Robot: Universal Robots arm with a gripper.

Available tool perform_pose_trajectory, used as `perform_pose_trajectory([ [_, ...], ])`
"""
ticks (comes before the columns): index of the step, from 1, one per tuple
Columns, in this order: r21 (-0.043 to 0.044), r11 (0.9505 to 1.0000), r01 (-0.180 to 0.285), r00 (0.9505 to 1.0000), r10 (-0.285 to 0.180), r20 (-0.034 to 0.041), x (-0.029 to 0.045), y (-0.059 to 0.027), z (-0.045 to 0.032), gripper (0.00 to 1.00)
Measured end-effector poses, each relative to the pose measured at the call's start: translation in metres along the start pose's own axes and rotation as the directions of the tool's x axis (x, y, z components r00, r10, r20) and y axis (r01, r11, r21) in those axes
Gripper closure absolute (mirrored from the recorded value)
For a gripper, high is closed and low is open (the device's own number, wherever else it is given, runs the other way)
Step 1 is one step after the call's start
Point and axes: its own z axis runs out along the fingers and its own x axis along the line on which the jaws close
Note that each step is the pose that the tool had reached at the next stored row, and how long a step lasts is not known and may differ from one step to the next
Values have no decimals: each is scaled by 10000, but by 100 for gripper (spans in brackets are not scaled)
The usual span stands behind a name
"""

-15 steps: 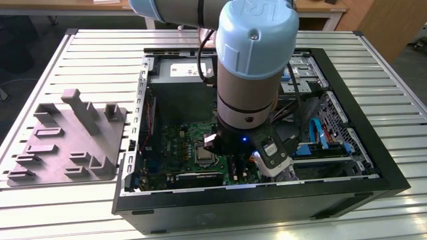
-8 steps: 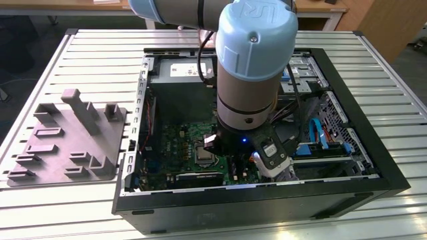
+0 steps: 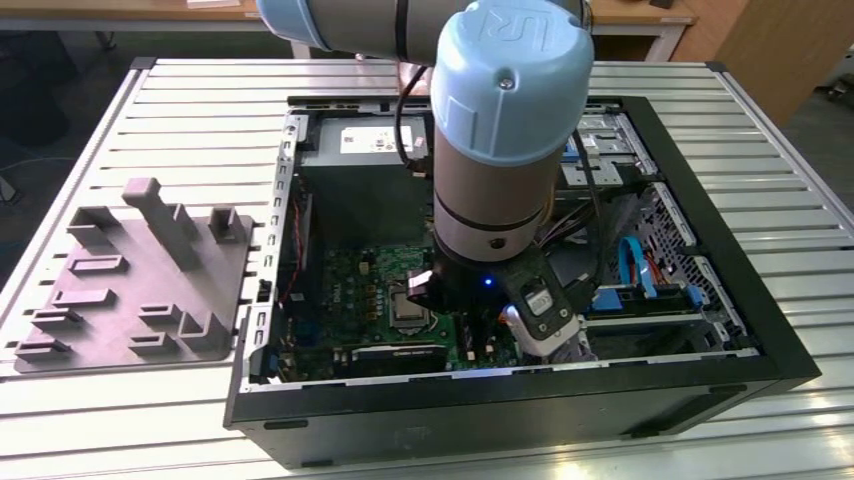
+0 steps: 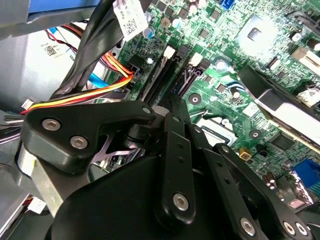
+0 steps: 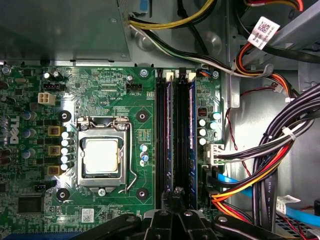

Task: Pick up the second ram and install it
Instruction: 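Press down the second ram until it locks into place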

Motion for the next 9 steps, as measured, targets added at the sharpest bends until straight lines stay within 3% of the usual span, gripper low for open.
perform_pose_trajectory([
  [9, -3, 10000, 0, 10000, 0, 1, 1, -1, 26, 90],
])
